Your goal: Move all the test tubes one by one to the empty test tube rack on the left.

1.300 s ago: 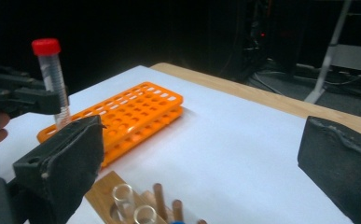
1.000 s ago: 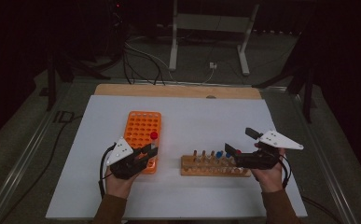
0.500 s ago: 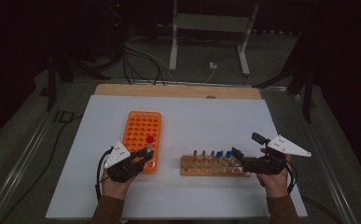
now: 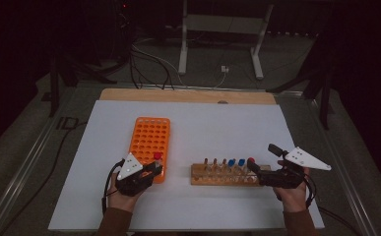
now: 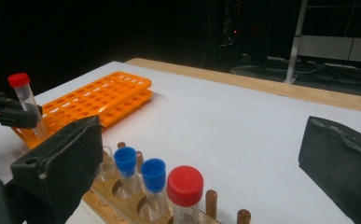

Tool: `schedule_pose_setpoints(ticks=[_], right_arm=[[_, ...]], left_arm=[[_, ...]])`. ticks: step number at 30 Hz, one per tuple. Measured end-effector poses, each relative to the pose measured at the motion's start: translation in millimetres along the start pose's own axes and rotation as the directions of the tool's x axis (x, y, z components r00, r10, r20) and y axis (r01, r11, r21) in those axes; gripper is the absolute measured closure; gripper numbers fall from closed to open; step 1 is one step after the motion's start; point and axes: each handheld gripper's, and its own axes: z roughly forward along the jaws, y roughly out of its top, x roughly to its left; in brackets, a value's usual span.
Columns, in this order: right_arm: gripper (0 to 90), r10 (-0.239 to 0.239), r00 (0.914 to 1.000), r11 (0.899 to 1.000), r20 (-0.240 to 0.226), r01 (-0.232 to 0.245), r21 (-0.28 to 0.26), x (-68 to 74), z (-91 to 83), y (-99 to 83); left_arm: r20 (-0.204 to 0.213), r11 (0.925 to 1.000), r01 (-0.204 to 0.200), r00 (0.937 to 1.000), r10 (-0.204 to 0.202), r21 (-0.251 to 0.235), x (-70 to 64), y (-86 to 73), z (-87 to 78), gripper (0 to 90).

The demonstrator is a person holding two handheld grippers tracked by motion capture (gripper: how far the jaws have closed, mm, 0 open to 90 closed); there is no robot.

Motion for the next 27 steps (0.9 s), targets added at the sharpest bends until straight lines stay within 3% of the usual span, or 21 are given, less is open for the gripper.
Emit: schedule_pose_setpoints(ticks=[10, 16, 20, 27], right_arm=[[0.2, -0.006, 1.0, 1.0, 0.006, 0.006, 0.002, -2.0, -3.5, -3.1], [0.2, -0.008, 0.9999, 1.0, 0.008, 0.008, 0.0, -3.1, -5.5, -3.3], [2.4, -0.01, 0.9998, 1.0, 0.015, 0.01, -0.003, -3.4, -6.9, -3.3], [7.0, 0.001, 1.0, 1.0, -0.001, -0.001, 0.017, -5.9, -7.6, -5.9]], left_arm=[[-0.006, 0.9967, -0.029, 0.9996, 0.029, 0.076, -1.5, -4.6, 7.0, 74.9], [0.003, 0.997, -0.019, 0.9998, 0.019, 0.075, -0.8, -5.1, 6.2, 74.2], [0.018, 0.999, 0.007, 0.9998, -0.008, 0.043, 0.1, -4.8, 3.3, 65.7], [0.039, 0.9957, 0.05, 0.9981, -0.047, -0.078, 4.5, 1.4, -14.3, 51.8]])
